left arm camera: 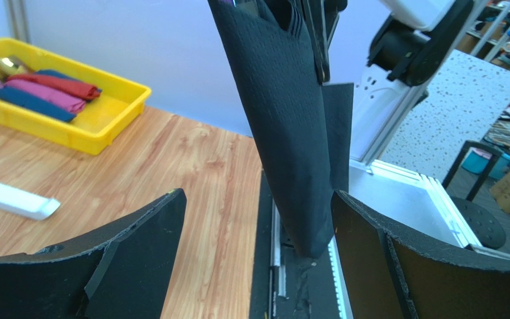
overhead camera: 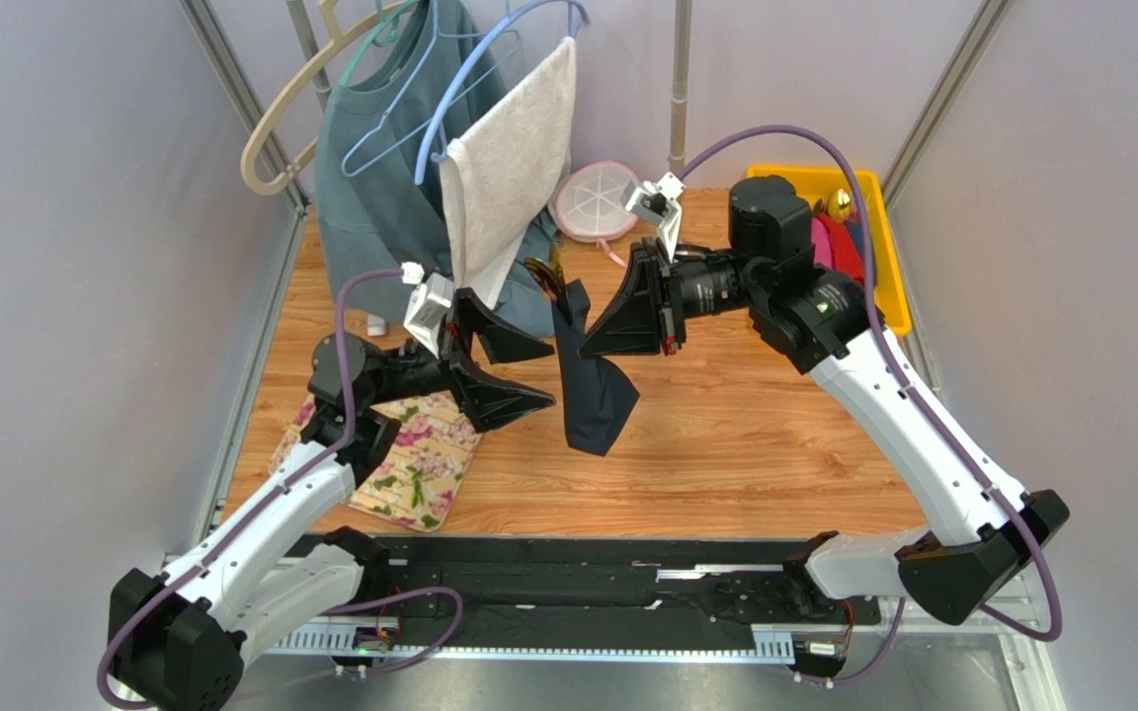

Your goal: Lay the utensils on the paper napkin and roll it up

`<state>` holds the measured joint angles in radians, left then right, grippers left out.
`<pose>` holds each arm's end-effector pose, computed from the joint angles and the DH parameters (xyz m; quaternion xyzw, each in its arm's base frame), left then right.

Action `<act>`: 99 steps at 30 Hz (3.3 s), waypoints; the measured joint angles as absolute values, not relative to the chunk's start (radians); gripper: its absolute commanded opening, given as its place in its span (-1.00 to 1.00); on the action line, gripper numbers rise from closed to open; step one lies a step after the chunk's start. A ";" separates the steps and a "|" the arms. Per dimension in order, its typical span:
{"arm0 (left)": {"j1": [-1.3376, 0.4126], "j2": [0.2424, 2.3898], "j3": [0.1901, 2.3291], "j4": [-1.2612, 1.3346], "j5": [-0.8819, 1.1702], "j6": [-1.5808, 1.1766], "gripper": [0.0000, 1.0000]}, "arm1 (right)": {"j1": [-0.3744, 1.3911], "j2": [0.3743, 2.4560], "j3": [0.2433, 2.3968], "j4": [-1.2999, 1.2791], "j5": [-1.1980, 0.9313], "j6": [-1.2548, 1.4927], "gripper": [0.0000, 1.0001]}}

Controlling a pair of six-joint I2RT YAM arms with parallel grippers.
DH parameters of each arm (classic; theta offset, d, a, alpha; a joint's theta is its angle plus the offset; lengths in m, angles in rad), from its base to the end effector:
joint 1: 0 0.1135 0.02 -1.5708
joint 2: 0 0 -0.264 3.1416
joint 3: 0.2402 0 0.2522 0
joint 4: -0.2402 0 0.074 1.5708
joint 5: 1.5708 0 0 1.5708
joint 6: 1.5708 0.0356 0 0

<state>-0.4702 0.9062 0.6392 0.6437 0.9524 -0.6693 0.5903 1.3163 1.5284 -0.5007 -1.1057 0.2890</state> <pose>0.1627 -0.1152 0.3494 0.3276 0.5349 -0.6135 0.4799 0.2038 0.1748 0.4536 -0.4129 0.6272 0.5975 0.2815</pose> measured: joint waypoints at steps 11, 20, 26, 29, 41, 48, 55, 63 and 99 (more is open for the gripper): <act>-0.520 0.910 0.726 0.675 0.960 -0.721 0.68 | 0.666 1.280 1.566 -0.600 -1.093 0.171 -1.00; -0.556 0.934 0.763 0.684 0.955 -0.737 0.69 | 0.689 1.272 1.573 -0.643 -1.082 0.121 -1.00; -0.582 0.952 0.784 0.684 0.947 -0.754 0.53 | 0.703 1.268 1.576 -0.656 -1.074 0.098 -1.00; -0.595 0.952 0.796 0.686 0.944 -0.760 0.47 | 0.705 1.263 1.576 -0.656 -1.073 0.088 -1.00; -0.629 0.958 0.805 0.692 0.936 -0.761 0.54 | 0.707 1.260 1.581 -0.656 -1.073 0.082 -1.00; -0.654 0.966 0.805 0.691 0.928 -0.761 0.37 | 0.715 1.260 1.592 -0.655 -1.073 0.083 -1.00; -0.665 0.967 0.805 0.691 0.923 -0.766 0.00 | 0.718 1.260 1.592 -0.655 -1.068 0.082 -1.00; -0.666 0.967 0.805 0.701 0.937 -0.789 -0.98 | 0.718 1.253 1.592 -0.663 -1.016 0.075 -1.00; -0.541 1.015 0.869 0.417 0.862 -0.790 -1.00 | 0.652 1.113 1.402 -0.681 -0.757 0.081 -0.30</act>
